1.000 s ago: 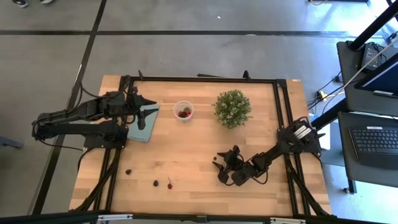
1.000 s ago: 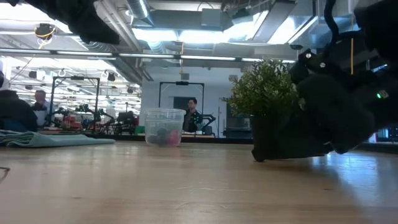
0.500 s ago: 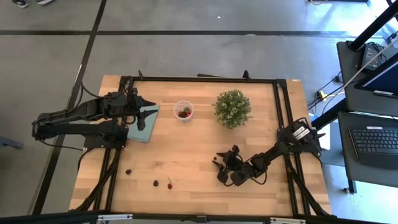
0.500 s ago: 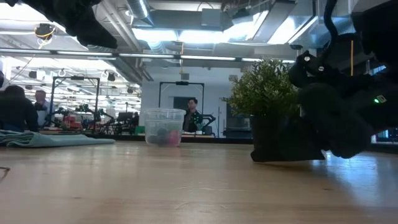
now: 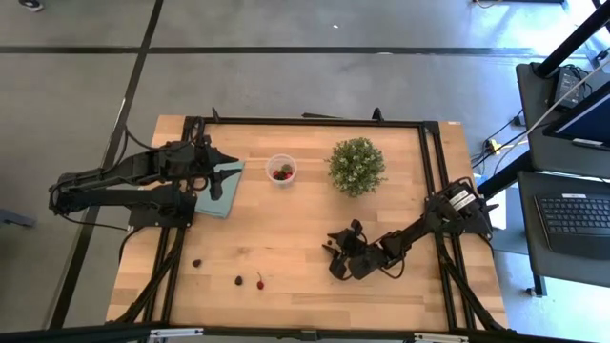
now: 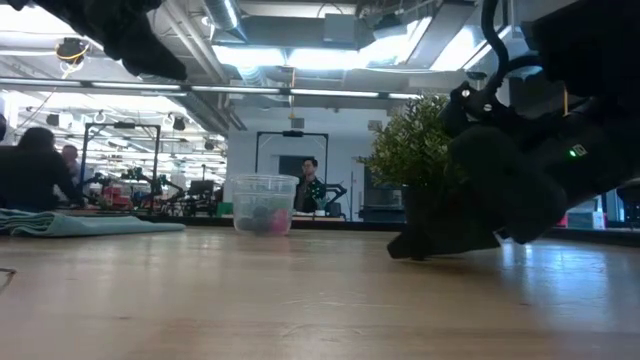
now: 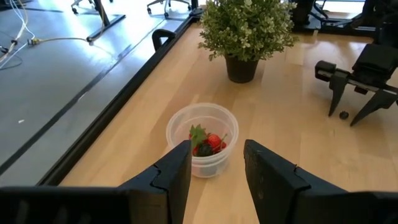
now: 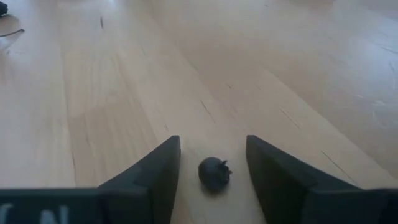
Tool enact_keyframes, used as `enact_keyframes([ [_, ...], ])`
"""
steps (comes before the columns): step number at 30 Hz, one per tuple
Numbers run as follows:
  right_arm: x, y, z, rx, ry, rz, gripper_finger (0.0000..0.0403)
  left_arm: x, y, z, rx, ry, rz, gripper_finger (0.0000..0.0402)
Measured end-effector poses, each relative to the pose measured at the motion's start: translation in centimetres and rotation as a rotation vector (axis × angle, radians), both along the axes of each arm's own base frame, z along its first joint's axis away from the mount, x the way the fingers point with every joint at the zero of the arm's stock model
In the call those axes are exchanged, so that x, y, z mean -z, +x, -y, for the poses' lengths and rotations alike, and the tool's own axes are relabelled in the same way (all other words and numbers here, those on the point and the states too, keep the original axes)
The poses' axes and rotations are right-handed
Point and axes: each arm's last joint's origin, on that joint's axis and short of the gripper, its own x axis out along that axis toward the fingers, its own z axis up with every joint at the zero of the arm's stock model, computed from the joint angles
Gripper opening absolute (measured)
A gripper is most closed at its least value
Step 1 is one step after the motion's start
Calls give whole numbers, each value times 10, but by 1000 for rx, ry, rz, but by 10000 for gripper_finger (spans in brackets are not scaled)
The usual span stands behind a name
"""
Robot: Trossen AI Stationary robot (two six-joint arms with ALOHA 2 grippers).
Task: Pick and placing Produce into tupperware
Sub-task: Put the blueberry into the transparent container
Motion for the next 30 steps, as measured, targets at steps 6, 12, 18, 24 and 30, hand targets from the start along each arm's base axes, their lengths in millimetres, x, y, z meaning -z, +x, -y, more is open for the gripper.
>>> enact_keyframes([
  [6, 1, -3, -3, -8, -4, -10, 178, 1, 0, 0, 0, -2, -9, 140],
  [12, 2, -3, -3, -9, -6, -13, 176, 1, 0, 0, 0, -2, -9, 140],
  [18, 2, -4, -5, -22, -1, -21, 176, 1, 0, 0, 0, -2, -9, 140],
  [24, 3, -7, -8, -19, 16, -16, 176, 1, 0, 0, 0, -2, -9, 140],
  [30, 3, -7, -8, -20, 15, -17, 176, 1, 0, 0, 0, -2, -9, 140],
])
